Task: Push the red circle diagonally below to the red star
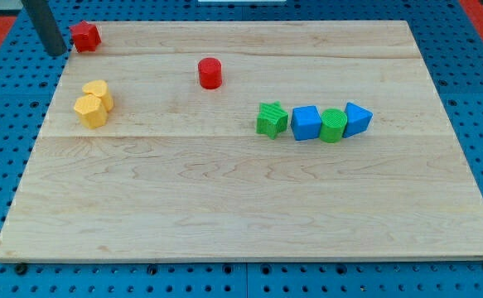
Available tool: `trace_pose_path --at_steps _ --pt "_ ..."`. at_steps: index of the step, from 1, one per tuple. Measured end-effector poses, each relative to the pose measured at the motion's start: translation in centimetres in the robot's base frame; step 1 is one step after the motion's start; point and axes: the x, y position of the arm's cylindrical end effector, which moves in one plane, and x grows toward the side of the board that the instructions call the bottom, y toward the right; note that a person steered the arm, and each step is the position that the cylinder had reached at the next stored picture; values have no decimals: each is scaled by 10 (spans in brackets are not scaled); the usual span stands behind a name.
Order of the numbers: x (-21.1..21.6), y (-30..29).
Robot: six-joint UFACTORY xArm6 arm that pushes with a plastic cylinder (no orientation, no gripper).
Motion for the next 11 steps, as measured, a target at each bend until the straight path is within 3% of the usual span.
trace_pose_path --at_steps 3,4,7,8,10,11 --pt "-20 37" --pt "11 52" --pt "13 279" --pt "51 290" --pt "54 222" --pt "70 243"
